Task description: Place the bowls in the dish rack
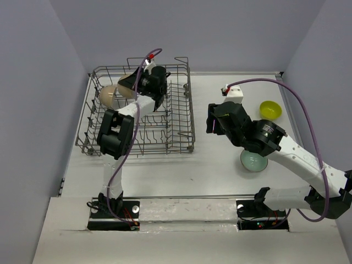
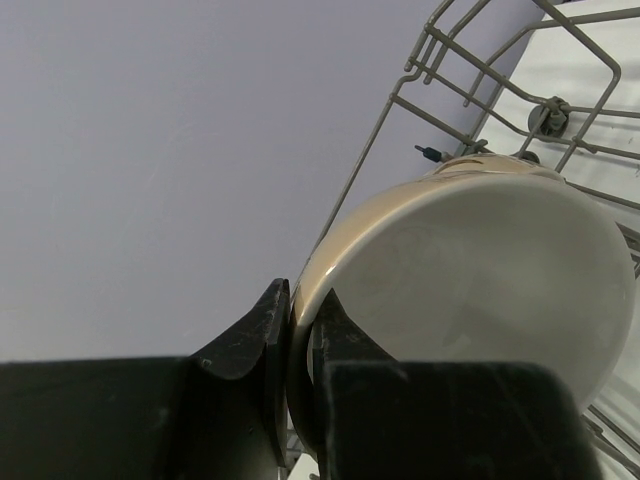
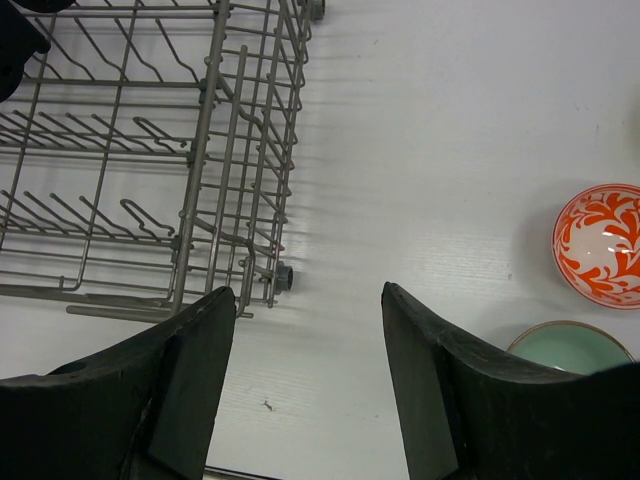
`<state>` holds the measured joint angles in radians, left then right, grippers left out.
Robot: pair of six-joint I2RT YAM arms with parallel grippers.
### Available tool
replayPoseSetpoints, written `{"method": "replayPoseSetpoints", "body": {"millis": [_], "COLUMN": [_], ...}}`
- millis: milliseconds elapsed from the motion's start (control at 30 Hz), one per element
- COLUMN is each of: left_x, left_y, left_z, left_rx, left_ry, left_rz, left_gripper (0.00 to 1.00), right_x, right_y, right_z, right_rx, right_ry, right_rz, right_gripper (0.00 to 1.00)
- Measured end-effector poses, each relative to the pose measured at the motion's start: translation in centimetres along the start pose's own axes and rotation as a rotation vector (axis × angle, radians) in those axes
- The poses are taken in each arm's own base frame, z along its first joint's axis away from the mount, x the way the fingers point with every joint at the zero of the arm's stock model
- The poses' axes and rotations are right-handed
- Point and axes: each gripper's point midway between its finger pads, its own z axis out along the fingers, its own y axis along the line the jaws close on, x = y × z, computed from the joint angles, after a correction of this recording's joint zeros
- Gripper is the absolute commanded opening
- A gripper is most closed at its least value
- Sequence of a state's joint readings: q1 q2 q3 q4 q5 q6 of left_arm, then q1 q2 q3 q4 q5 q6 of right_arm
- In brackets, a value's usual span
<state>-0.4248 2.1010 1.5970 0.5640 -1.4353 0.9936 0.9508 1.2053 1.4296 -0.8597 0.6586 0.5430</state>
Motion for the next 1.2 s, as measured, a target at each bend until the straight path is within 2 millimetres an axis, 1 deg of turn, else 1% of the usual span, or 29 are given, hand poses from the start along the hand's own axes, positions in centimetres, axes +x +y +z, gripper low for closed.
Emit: {"method": "replayPoseSetpoints", "body": {"millis": [167,367,467,733,1067,1100,1133,1200], "left_x": [0.0,0.5,0.7,0.7,0.5,0.4,0.4,0.4], "left_y": [-0.2,-1.7,-2.5,-2.6,-3.7,-3.9,-4.0,-4.3], "left_z": [0.1,0.2,0.5,0.8,0.9,0.9,0.9,1.0], "left_rx": [-0.002,-0.001,0.002,0.001,0.004,0.005,0.006,0.007], "left_ry": [0.001,0.004,0.002,0.003,-0.003,-0.005,-0.006,-0.007], "left_rz": [-0.002,0.042,0.055,0.055,0.061,0.061,0.061,0.062], "left_gripper": [0.00,0.00,0.00,0.00,0.00,0.03,0.03,0.08], "right_x": [0.0,0.0,0.0,0.0,0.2,0.2,0.2,0.2], "right_y": [0.0,0.0,0.0,0.0,-0.1,-0.1,-0.1,-0.1], "right_z": [0.0,0.0,0.0,0.0,0.1,0.1,0.1,0.1], "right_rx": [0.000,0.000,0.000,0.000,0.002,0.002,0.002,0.002], "right_ry": [-0.001,-0.001,-0.001,0.000,0.003,0.004,0.003,0.003], "right_rz": [0.000,0.000,0.000,0.000,-0.004,-0.004,-0.004,-0.004], "right_gripper": [0.66,0.66,0.66,0.66,0.67,0.67,0.67,0.66]}}
